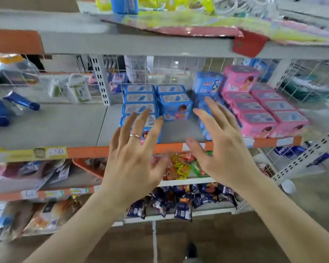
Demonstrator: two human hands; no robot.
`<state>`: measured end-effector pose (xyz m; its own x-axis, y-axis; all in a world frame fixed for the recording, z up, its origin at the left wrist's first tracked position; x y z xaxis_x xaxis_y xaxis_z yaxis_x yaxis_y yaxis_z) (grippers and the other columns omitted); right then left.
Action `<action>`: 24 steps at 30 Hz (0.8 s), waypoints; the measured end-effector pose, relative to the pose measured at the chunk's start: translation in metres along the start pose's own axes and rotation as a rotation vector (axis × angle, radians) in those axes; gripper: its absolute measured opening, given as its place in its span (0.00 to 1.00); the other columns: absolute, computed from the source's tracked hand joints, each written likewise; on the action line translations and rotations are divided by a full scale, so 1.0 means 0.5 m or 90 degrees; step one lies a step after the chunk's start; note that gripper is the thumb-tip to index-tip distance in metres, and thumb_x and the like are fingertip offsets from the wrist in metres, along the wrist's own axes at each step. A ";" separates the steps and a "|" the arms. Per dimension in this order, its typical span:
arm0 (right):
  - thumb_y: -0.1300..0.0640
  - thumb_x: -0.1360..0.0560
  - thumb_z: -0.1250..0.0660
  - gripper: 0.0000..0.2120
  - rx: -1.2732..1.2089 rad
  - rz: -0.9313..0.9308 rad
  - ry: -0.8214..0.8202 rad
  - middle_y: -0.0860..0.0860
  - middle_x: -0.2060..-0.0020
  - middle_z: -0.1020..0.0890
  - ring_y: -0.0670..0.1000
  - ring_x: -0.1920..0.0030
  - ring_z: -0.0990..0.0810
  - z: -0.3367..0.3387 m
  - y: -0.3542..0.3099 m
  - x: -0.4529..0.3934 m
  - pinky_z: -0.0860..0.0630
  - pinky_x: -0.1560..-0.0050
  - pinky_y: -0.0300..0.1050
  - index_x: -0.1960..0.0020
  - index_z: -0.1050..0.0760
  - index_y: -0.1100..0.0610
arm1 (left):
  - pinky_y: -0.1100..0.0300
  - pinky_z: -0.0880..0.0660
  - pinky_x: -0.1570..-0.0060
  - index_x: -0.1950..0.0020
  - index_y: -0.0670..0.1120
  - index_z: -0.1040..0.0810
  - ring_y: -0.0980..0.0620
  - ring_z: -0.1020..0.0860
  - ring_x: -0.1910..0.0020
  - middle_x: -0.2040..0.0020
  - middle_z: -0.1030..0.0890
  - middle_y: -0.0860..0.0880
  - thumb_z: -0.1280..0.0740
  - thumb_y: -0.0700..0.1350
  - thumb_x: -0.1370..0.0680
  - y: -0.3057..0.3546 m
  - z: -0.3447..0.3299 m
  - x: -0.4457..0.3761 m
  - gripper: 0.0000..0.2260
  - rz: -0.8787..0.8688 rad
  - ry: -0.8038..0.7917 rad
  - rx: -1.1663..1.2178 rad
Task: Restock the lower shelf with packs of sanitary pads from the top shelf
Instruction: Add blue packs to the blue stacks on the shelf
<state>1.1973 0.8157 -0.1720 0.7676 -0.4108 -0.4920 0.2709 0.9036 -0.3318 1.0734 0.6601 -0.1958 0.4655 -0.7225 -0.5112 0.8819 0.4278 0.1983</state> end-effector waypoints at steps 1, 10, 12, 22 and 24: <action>0.39 0.24 0.41 0.32 0.005 0.011 0.008 0.54 0.21 0.40 0.58 0.21 0.44 0.012 -0.004 -0.008 0.40 0.25 0.64 0.24 0.35 0.54 | 0.39 0.34 0.30 0.22 0.49 0.36 0.40 0.39 0.22 0.20 0.38 0.45 0.39 0.61 0.22 0.004 0.014 -0.011 0.32 -0.002 0.012 -0.009; 0.39 0.23 0.42 0.32 -0.016 0.100 0.052 0.55 0.22 0.38 0.59 0.21 0.42 0.083 -0.005 -0.097 0.39 0.26 0.65 0.24 0.34 0.55 | 0.41 0.36 0.28 0.22 0.46 0.35 0.39 0.36 0.24 0.23 0.35 0.42 0.39 0.60 0.21 0.040 0.103 -0.113 0.31 -0.050 0.114 -0.083; 0.40 0.23 0.41 0.31 -0.037 0.125 0.067 0.55 0.22 0.38 0.59 0.22 0.42 0.104 0.002 -0.127 0.38 0.26 0.66 0.24 0.34 0.55 | 0.41 0.35 0.29 0.22 0.46 0.34 0.39 0.35 0.25 0.23 0.35 0.43 0.39 0.60 0.21 0.047 0.118 -0.141 0.30 -0.045 0.130 -0.094; 0.44 0.22 0.38 0.29 -0.093 0.259 0.166 0.55 0.23 0.34 0.58 0.24 0.36 0.220 0.090 -0.299 0.34 0.29 0.63 0.26 0.31 0.58 | 0.40 0.29 0.36 0.24 0.47 0.33 0.40 0.29 0.31 0.25 0.32 0.46 0.41 0.60 0.22 0.119 0.178 -0.315 0.30 -0.028 0.220 -0.134; 0.42 0.23 0.39 0.30 -0.081 0.252 0.160 0.55 0.23 0.34 0.59 0.24 0.36 0.237 0.103 -0.341 0.33 0.30 0.63 0.26 0.32 0.56 | 0.39 0.28 0.37 0.24 0.46 0.33 0.39 0.28 0.32 0.25 0.31 0.46 0.41 0.60 0.22 0.129 0.187 -0.352 0.29 -0.029 0.223 -0.152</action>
<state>1.1490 0.9465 -0.0099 0.6297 -0.0693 -0.7738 -0.0984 0.9809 -0.1679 1.0554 0.7638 -0.0149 0.3368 -0.5327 -0.7764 0.8394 0.5434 -0.0087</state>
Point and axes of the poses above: each hand's wrist, its own x-axis away from the middle knuckle, its own z-axis out of the back of the hand, y = z × x, the point moved 3 cm from there along -x, towards the middle knuckle
